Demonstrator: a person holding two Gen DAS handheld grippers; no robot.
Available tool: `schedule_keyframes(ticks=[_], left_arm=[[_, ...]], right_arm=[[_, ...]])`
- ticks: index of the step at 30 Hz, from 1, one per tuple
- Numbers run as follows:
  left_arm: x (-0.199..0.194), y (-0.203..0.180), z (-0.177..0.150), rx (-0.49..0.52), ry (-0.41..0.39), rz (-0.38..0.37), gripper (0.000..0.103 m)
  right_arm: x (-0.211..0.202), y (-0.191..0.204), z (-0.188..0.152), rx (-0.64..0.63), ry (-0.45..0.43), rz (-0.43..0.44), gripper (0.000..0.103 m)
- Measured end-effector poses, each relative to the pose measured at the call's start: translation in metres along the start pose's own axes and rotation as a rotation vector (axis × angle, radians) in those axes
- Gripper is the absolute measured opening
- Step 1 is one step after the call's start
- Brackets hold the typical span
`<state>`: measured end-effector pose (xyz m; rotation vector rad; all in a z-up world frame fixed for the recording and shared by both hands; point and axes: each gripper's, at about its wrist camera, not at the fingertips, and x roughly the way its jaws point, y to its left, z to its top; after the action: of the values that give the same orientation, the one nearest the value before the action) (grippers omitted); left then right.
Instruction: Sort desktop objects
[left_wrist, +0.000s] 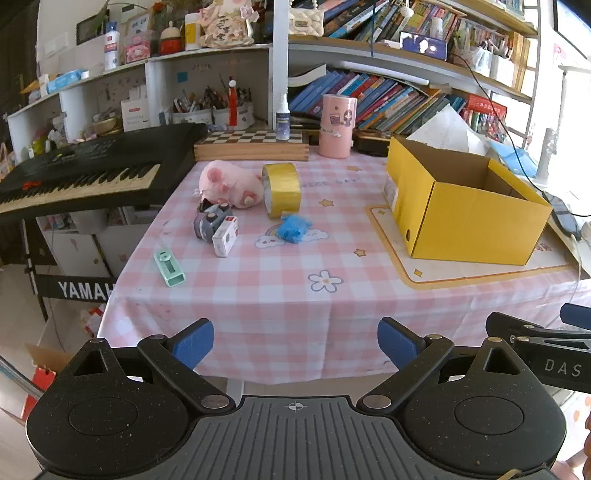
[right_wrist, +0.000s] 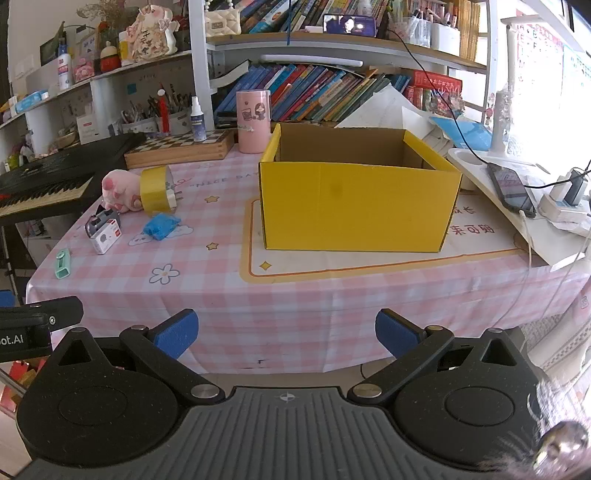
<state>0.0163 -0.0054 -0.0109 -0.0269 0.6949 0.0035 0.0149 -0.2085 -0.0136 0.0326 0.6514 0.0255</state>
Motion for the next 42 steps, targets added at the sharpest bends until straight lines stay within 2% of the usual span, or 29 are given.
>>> schedule_keyframes(ticks=[24, 34, 42], left_arm=[[0.0019, 0.0008, 0.0015, 0.008, 0.007, -0.008, 0.097], [0.0046, 0.0012, 0.0029, 0.013, 0.007, -0.018, 0.097], [0.0060, 0.0012, 0.0037, 0.014, 0.010, -0.022, 0.096]], right_arm=[[0.0028, 0.0036, 0.0023, -0.011, 0.000, 0.016, 0.100], [0.0049, 0.0048, 0.0038, -0.011, 0.002, 0.014, 0.092], [0.0063, 0.0054, 0.0034, -0.008, 0.004, 0.019, 0.092]])
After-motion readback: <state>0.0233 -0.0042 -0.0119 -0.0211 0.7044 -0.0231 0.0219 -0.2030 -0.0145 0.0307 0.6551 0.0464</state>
